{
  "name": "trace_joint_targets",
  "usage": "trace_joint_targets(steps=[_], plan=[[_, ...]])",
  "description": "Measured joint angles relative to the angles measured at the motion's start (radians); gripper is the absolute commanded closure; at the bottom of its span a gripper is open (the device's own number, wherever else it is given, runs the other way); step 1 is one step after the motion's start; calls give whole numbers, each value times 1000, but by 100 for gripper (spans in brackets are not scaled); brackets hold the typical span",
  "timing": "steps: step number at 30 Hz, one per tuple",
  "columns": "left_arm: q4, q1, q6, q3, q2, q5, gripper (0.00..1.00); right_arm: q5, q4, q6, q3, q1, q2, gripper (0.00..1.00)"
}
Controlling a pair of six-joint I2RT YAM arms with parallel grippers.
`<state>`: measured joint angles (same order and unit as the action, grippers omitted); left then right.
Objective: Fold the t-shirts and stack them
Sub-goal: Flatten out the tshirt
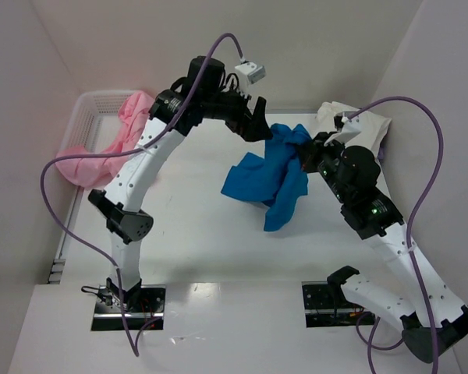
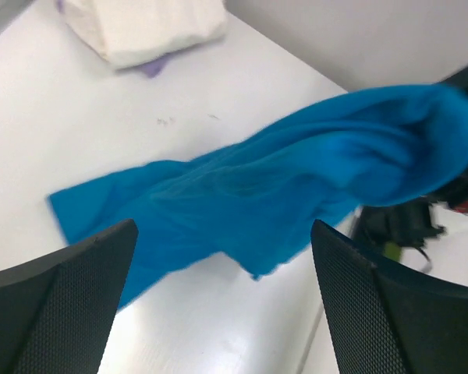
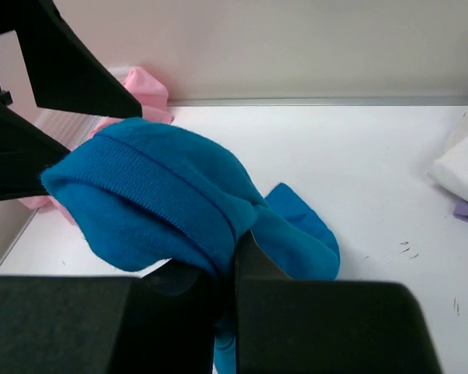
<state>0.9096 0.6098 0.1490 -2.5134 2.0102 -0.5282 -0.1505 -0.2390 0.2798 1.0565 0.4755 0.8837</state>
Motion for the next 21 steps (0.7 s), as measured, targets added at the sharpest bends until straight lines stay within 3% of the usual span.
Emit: trace_joint_targets(steps=[2,6,10,14,21], plan=[[-76,-4,-23,156,-72,33,1,-4,-14,7,6,0,-9,100],[-289,-14,-45,611,-218,56,1,-17,-55,18,9,0,-13,100],[-410,-55,-35,948,-241,92,1,-29,-90,25,9,0,-21,100],[-437,-82,-2,1007,-126,183,1,-27,-97,35,9,0,-27,100],[-587,-105,75,1005,-34,215,1,-22,-116,45,9,0,-27,100]])
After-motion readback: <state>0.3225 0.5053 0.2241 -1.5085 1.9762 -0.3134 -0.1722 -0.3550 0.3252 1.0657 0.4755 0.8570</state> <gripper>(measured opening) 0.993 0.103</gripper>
